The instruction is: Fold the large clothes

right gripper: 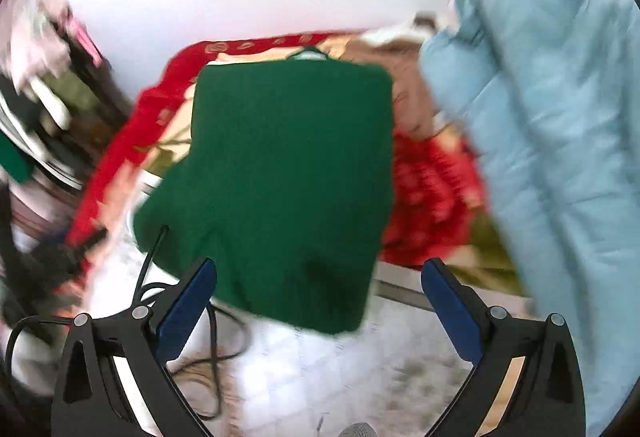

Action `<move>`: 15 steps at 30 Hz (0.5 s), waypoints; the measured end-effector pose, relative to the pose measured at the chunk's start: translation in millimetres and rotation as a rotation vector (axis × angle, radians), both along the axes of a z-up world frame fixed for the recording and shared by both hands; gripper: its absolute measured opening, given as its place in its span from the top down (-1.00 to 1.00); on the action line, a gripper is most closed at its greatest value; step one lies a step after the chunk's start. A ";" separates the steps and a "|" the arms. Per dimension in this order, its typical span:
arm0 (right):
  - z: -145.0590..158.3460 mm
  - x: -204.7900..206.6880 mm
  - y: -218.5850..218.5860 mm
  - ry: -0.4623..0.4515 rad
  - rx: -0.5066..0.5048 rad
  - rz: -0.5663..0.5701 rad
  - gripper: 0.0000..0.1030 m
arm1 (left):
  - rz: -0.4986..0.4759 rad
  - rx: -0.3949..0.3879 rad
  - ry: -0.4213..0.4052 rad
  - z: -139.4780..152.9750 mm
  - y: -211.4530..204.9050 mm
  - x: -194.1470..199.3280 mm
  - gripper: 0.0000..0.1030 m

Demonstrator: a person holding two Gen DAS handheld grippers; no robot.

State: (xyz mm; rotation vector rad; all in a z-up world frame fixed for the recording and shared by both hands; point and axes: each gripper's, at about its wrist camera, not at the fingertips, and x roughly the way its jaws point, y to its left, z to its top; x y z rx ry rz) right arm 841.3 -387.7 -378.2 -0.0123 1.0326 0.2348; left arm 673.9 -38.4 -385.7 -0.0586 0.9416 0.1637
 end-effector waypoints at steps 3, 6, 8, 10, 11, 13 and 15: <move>30.2 -53.5 20.6 -0.073 -0.089 -0.041 -1.00 | -0.017 0.063 -0.038 32.1 -4.0 -21.3 -1.00; 64.0 -101.9 31.4 -0.113 -0.159 -0.129 -1.00 | -0.028 0.110 -0.074 65.6 -5.4 -49.2 -1.00; 93.9 -135.8 40.1 -0.125 -0.185 -0.193 -1.00 | -0.047 0.128 -0.095 96.3 -7.4 -80.4 -1.00; 121.8 -172.5 44.0 -0.145 -0.190 -0.239 -1.00 | -0.072 0.140 -0.113 122.5 -8.7 -108.9 -1.00; 135.2 -190.0 46.9 -0.156 -0.196 -0.255 -1.00 | -0.082 0.148 -0.129 137.5 -9.3 -125.5 -1.00; 170.4 -225.8 52.5 -0.171 -0.196 -0.288 -1.00 | -0.095 0.156 -0.147 165.0 -10.8 -155.8 -1.00; 201.1 -259.3 55.0 -0.170 -0.185 -0.312 -1.00 | -0.099 0.138 -0.157 190.3 -9.7 -183.4 -1.00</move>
